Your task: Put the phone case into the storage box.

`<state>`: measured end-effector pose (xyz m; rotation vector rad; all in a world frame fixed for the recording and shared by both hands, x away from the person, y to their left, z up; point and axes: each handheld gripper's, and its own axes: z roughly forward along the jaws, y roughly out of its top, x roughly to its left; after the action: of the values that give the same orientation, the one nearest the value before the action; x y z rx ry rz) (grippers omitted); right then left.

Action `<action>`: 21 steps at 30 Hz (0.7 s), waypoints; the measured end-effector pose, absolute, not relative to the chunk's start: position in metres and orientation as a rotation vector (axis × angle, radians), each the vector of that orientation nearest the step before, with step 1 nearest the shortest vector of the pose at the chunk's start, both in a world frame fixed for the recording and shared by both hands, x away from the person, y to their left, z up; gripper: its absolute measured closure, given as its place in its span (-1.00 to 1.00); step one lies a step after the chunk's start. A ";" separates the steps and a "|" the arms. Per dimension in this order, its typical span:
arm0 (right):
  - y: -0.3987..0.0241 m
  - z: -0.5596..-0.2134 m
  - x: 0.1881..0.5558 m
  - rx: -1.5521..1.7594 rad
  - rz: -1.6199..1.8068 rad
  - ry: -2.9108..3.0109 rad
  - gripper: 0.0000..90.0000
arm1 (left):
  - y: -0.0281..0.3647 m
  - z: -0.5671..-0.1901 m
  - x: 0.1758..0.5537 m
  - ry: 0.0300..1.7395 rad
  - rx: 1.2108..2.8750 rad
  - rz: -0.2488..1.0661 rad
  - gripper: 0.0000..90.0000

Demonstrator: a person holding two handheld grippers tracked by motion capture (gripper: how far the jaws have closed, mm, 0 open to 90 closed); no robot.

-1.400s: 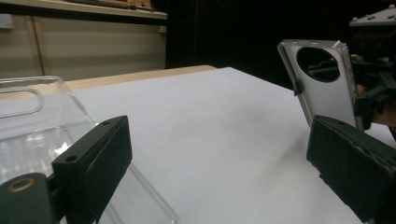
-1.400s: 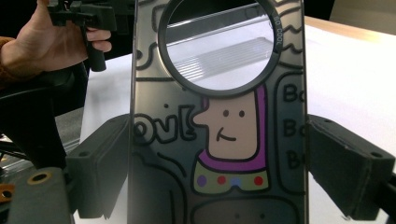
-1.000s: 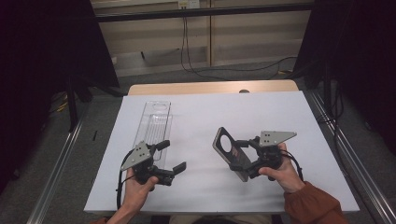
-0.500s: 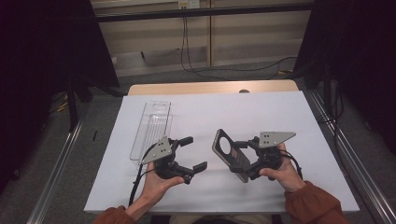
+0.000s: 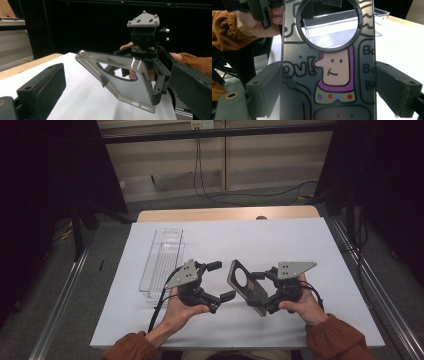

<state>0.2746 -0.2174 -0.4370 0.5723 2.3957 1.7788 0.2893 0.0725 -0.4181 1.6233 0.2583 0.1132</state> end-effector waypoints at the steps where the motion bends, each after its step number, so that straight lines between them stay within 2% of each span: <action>1: -0.217 -0.437 0.275 0.571 1.780 2.395 -0.73 | 0.073 -0.419 0.290 0.241 1.644 0.095 -0.99; 21: -0.213 -0.438 0.273 0.481 1.859 2.443 -0.73 | 0.065 -0.426 0.292 0.194 1.614 0.057 -0.97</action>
<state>0.2728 -0.2129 -0.4380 0.4805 2.4433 1.8588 0.2915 0.0650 -0.4258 1.6138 0.1938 0.0574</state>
